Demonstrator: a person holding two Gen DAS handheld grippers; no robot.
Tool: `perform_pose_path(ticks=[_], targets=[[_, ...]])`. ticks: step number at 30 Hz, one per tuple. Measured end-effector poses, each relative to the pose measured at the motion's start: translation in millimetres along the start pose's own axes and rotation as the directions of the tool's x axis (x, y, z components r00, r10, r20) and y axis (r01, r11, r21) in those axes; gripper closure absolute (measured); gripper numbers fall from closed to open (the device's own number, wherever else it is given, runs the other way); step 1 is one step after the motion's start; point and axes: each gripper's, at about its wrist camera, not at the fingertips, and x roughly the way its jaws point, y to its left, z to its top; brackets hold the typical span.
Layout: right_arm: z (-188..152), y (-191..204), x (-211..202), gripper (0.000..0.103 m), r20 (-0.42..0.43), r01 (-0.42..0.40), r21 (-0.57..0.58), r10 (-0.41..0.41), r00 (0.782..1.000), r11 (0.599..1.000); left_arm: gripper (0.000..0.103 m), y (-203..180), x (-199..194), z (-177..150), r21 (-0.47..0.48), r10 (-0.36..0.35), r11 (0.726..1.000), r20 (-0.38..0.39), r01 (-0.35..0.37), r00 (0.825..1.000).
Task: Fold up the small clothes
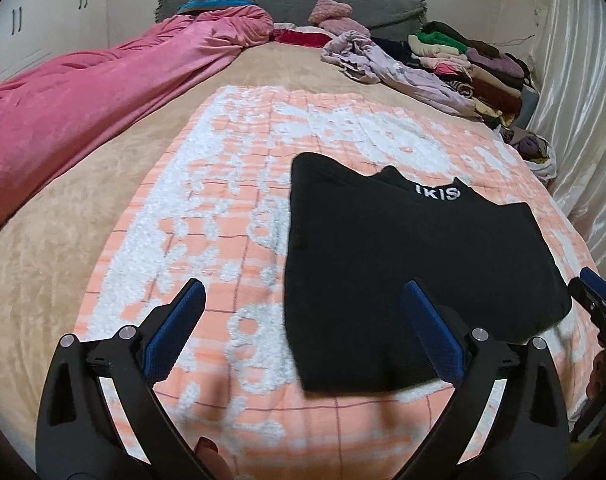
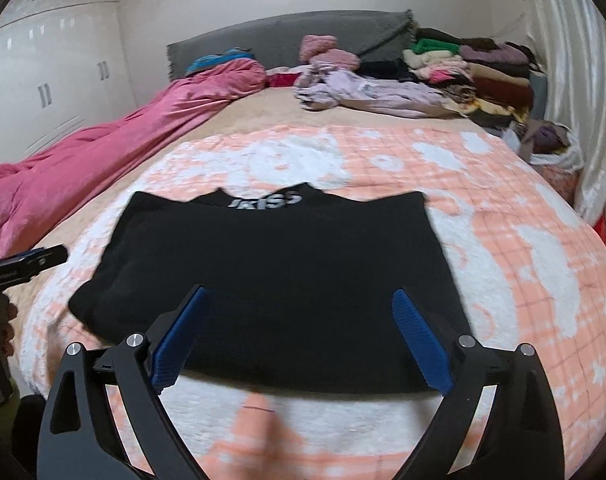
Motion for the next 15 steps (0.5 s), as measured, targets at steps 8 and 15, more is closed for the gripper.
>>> perform_pose_path(ticks=[8,15], targets=[[1.2,55.6,21.3,0.011,-0.030,-0.090,-0.103,0.087,0.996,0.991,0.010,19.4,0.8,7.2,-0.014,0.034,0.999,0.006,-0.034,0.999],[-1.4,95.5,38.6,0.011,-0.066,-0.161,-0.171,0.152,0.986,0.972,0.010,30.7,7.0,13.7,-0.016,0.063,0.998,0.005,-0.063,0.998]])
